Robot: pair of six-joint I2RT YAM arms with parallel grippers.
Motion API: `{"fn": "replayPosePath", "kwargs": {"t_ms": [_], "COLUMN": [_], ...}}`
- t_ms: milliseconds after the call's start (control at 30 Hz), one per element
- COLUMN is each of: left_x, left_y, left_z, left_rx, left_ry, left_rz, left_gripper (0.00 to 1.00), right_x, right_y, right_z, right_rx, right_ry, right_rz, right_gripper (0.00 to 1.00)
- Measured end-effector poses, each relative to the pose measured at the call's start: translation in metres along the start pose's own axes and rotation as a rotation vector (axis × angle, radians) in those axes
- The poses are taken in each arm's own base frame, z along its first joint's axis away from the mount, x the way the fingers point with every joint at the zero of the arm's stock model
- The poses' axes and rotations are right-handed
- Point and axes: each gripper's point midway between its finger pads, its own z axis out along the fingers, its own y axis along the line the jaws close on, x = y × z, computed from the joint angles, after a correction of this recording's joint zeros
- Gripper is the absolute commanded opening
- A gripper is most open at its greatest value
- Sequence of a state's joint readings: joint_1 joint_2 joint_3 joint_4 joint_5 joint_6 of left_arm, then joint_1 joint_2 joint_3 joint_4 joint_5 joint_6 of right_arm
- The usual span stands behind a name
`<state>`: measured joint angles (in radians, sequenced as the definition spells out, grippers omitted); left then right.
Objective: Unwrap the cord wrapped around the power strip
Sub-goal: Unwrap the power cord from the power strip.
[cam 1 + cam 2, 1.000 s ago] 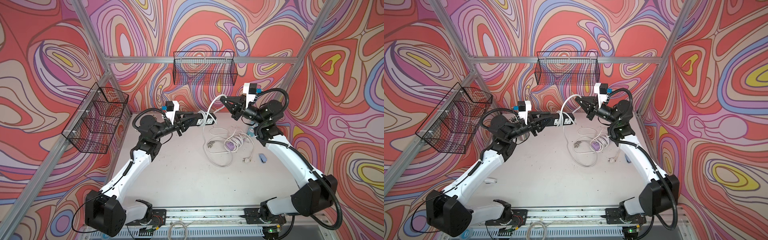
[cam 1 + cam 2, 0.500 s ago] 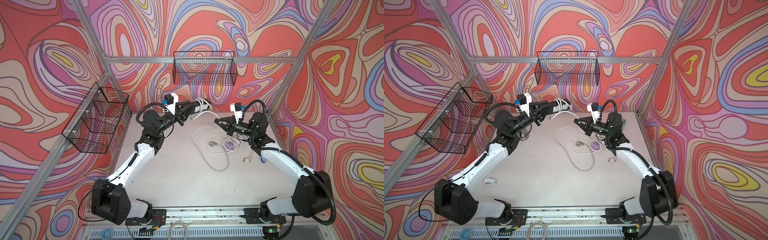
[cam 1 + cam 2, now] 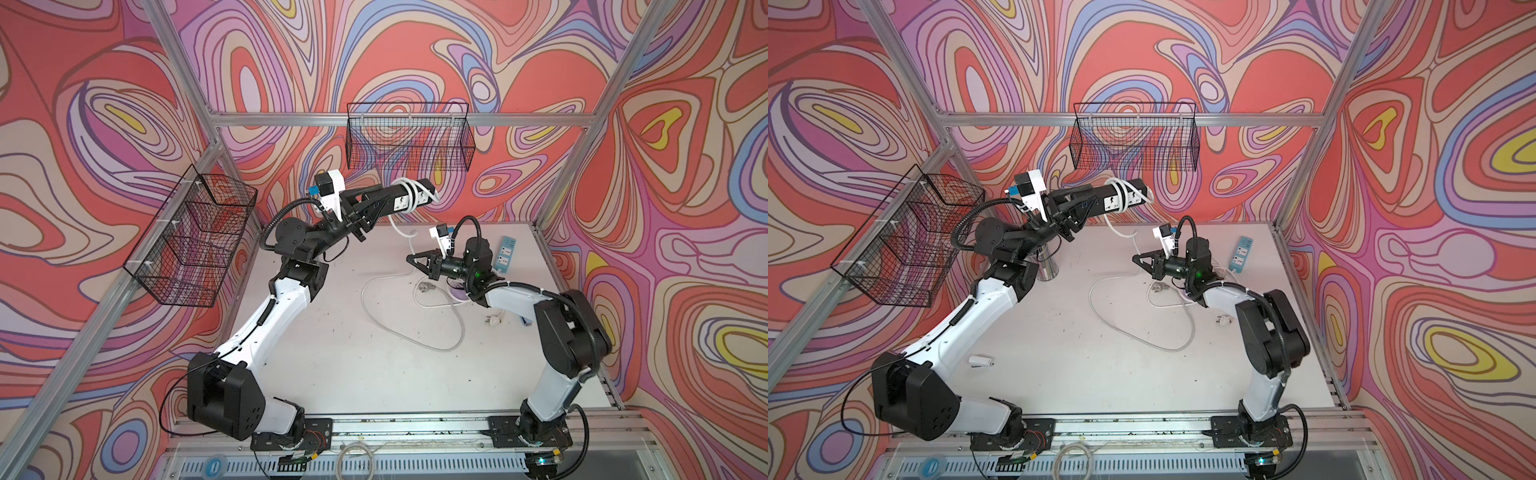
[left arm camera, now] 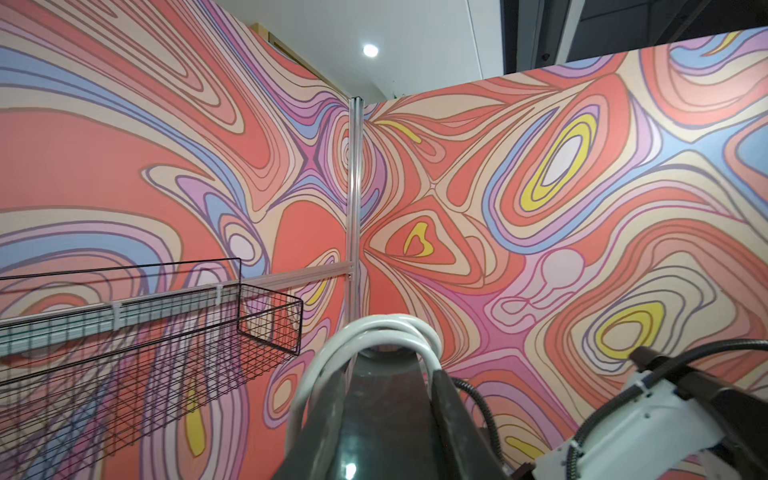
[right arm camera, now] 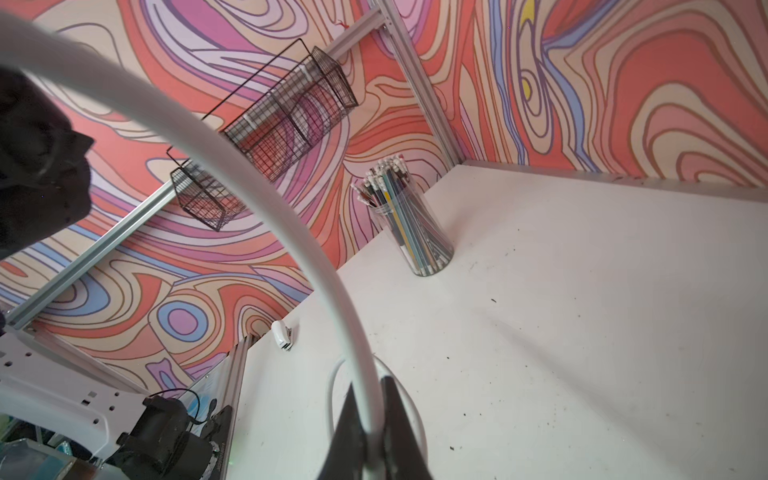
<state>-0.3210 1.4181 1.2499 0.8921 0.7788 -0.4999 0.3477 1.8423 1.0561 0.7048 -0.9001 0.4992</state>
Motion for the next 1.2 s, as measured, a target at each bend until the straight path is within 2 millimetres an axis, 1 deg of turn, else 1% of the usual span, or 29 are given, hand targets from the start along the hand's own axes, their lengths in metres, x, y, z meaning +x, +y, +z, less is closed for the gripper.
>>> {"fn": "replayPosePath", "kwargs": {"t_ms": [33, 100, 167, 267, 300, 333, 400, 533, 633, 667, 733, 800, 900, 967, 1000, 1067, 1100, 1167, 1200], "left_x": [-0.001, 0.001, 0.006, 0.019, 0.025, 0.031, 0.041, 0.066, 0.085, 0.089, 0.095, 0.100, 0.106, 0.108, 0.108, 0.104, 0.101, 0.092, 0.086], "left_y": [-0.003, -0.008, -0.013, -0.023, -0.026, -0.030, -0.034, -0.033, -0.026, -0.022, -0.016, -0.011, -0.002, 0.004, 0.007, 0.015, 0.020, 0.031, 0.037], "left_z": [0.000, -0.002, -0.007, -0.021, -0.027, -0.034, -0.045, -0.064, -0.075, -0.077, -0.080, -0.084, -0.088, -0.091, -0.092, -0.095, -0.097, -0.098, -0.097], "left_rx": [0.016, 0.036, 0.042, 0.034, 0.027, 0.018, 0.001, -0.068, -0.133, -0.156, -0.194, -0.232, -0.281, -0.313, -0.329, -0.366, -0.386, -0.422, -0.438], "left_ry": [0.001, 0.010, 0.025, 0.058, 0.071, 0.085, 0.107, 0.149, 0.189, 0.202, 0.224, 0.245, 0.268, 0.275, 0.274, 0.264, 0.257, 0.237, 0.225], "left_rz": [-0.017, -0.045, -0.067, -0.096, -0.105, -0.115, -0.129, -0.154, -0.165, -0.164, -0.155, -0.137, -0.116, -0.102, -0.093, -0.072, -0.060, -0.031, -0.017], "left_gripper": [0.00, 0.00, 0.00, 0.00, 0.00, 0.00, 0.00, 0.00, 0.00, 0.00, 0.00, 0.00, 0.00, 0.00, 0.00, 0.00, 0.00, 0.00, 0.00], "right_x": [0.004, 0.002, -0.012, -0.051, -0.069, -0.088, -0.120, -0.168, -0.200, -0.210, -0.228, -0.245, -0.264, -0.270, -0.271, -0.270, -0.266, -0.254, -0.244], "right_y": [-0.010, -0.023, -0.030, -0.034, -0.034, -0.034, -0.033, -0.022, 0.000, 0.012, 0.040, 0.073, 0.122, 0.148, 0.157, 0.167, 0.168, 0.160, 0.151], "right_z": [0.004, 0.010, 0.014, 0.012, 0.008, 0.003, -0.007, -0.032, -0.054, -0.062, -0.078, -0.094, -0.116, -0.126, -0.130, -0.135, -0.136, -0.135, -0.133], "right_rx": [0.008, 0.024, 0.031, 0.040, 0.044, 0.049, 0.061, 0.083, 0.099, 0.102, 0.104, 0.105, 0.099, 0.096, 0.095, 0.100, 0.104, 0.114, 0.121], "right_ry": [0.003, -0.005, -0.028, -0.087, -0.115, -0.144, -0.190, -0.252, -0.293, -0.305, -0.329, -0.356, -0.393, -0.407, -0.409, -0.408, -0.402, -0.380, -0.362], "right_rz": [0.017, 0.030, 0.014, -0.039, -0.067, -0.097, -0.147, -0.217, -0.270, -0.289, -0.338, -0.400, -0.493, -0.540, -0.554, -0.564, -0.561, -0.529, -0.501], "right_gripper": [0.00, 0.00, 0.00, 0.00, 0.00, 0.00, 0.00, 0.00, 0.00, 0.00, 0.00, 0.00, 0.00, 0.00, 0.00, 0.00, 0.00, 0.00, 0.00]}}
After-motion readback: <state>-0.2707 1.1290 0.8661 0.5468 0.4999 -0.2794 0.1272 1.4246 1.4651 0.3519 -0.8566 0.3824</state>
